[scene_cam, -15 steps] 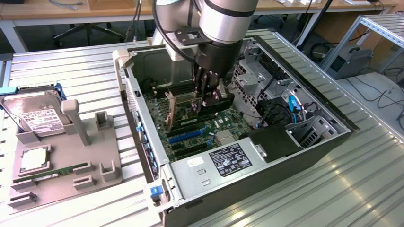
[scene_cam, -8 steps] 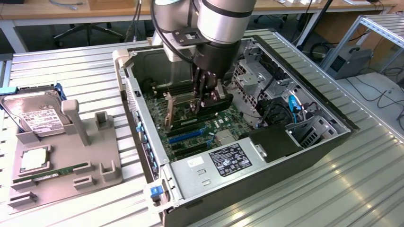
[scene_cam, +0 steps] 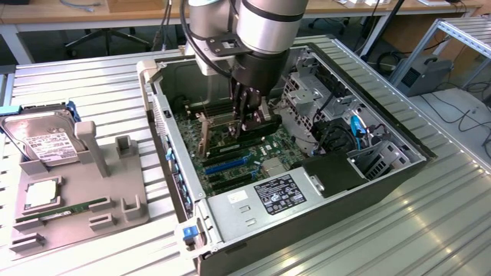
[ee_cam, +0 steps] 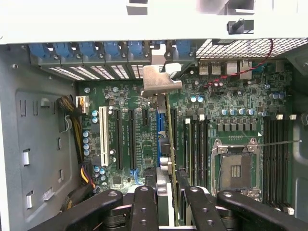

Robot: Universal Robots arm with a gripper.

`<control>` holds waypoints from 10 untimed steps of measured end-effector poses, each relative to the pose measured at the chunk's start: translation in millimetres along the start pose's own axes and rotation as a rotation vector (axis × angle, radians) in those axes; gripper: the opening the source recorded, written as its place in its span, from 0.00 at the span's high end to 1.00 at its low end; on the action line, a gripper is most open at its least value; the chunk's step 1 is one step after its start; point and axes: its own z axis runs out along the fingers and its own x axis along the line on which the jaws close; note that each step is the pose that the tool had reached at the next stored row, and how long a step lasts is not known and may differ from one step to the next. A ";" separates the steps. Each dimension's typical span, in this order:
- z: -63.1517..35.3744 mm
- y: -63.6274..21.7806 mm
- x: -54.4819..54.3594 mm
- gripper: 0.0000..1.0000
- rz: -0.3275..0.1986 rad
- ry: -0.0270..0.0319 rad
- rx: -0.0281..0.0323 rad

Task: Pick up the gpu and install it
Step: 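Insert the gpu into the slot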

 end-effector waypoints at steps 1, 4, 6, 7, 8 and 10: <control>0.2 0.0 -0.8 0.72 0.000 -0.0001 0.0001; 0.7 0.4 -2.3 0.72 0.000 -0.0001 0.0000; 1.2 0.8 -2.4 0.72 0.000 0.0000 0.0000; 1.8 0.8 -2.4 0.72 0.000 -0.0001 0.0000; 2.2 0.8 -2.4 0.72 0.001 -0.0001 0.0000; 2.9 1.0 -2.4 0.72 0.001 0.0001 0.0000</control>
